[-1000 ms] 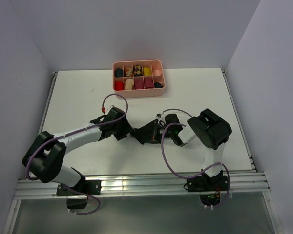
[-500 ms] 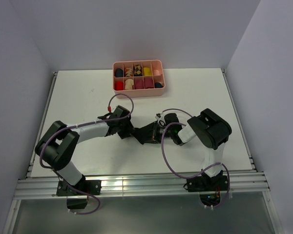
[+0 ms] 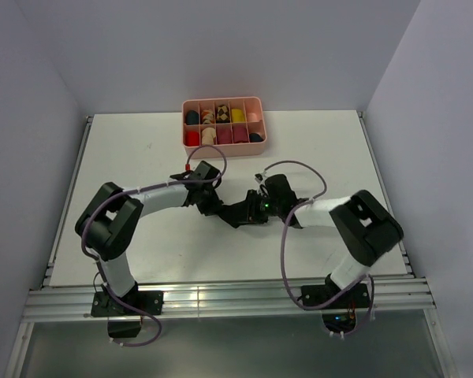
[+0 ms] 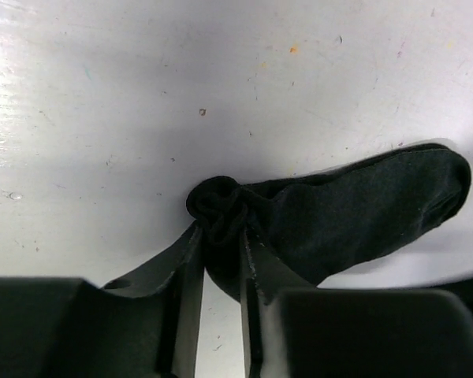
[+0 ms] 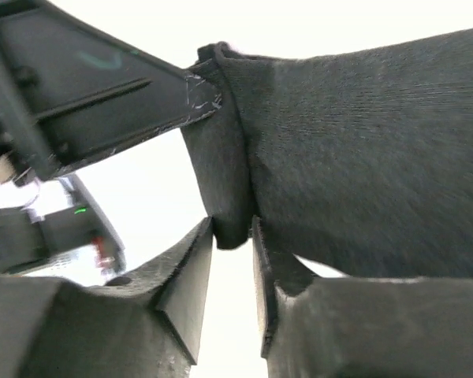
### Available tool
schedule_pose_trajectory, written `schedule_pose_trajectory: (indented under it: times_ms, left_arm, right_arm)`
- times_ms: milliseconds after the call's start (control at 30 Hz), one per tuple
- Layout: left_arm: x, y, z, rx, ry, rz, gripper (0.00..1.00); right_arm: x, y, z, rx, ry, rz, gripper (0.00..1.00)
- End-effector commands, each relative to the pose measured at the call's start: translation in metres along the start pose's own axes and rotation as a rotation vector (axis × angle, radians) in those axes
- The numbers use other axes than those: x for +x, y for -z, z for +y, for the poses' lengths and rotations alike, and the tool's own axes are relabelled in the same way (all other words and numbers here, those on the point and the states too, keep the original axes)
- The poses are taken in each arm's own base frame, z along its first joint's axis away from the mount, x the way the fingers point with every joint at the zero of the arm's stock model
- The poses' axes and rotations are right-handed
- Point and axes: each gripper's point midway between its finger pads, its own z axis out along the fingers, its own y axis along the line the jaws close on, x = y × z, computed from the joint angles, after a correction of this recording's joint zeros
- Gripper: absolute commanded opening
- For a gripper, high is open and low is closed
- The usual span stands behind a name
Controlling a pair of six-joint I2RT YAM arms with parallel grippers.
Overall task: Roll the socks
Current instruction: Roll the sock at the center of the board.
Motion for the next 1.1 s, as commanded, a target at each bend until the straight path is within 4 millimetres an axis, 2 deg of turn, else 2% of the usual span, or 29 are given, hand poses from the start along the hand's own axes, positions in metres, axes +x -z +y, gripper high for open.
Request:
schedule_pose_trajectory:
  times_ms: [0,33,100,200,233,333,533,667,733,867,1000,1067]
  left_arm:
    - [0.016,-0.008,0.039,-0.182,-0.067,0.058,0.24]
    - [0.016,-0.006,0.038,-0.186,-0.079,0.061,0.22]
    - [0.013,-0.004,0.032,-0.191,-0.089,0.064,0.19]
    - [0.009,-0.002,0.024,-0.190,-0.112,0.061,0.18]
    - [0.010,-0.002,0.024,-0.198,-0.124,0.064,0.18]
    - [0.010,0.000,0.019,-0.197,-0.142,0.067,0.18]
    - [0.015,0.000,0.017,-0.195,-0.150,0.084,0.17]
    - [0.017,0.001,0.017,-0.193,-0.148,0.087,0.17]
    - [0.017,0.002,0.018,-0.195,-0.148,0.088,0.17]
    - [0.019,0.002,0.018,-0.189,-0.146,0.093,0.17]
    - [0.019,0.004,0.019,-0.187,-0.142,0.093,0.17]
    - [0.019,0.004,0.022,-0.193,-0.145,0.090,0.16]
  right_arm:
    - [-0.021,0.024,0.004,0.142,0.205,-0.120,0.36]
    - [-0.030,0.032,-0.005,0.227,0.264,-0.171,0.37]
    - [-0.044,0.048,0.014,0.251,0.361,-0.262,0.41]
    - [-0.046,0.056,0.032,0.302,0.522,-0.333,0.45]
    - [-0.039,0.052,0.040,0.292,0.580,-0.323,0.45]
    - [-0.040,0.046,0.049,0.322,0.646,-0.334,0.46]
    - [-0.024,0.015,0.064,0.328,0.732,-0.296,0.47]
    - [-0.008,-0.004,0.061,0.352,0.781,-0.248,0.47]
    - [-0.006,-0.008,0.059,0.379,0.798,-0.243,0.47]
    - [0.004,-0.020,0.043,0.447,0.812,-0.205,0.47]
    - [0.005,-0.019,0.024,0.549,0.811,-0.211,0.46]
    - [0.004,-0.017,0.024,0.559,0.807,-0.222,0.46]
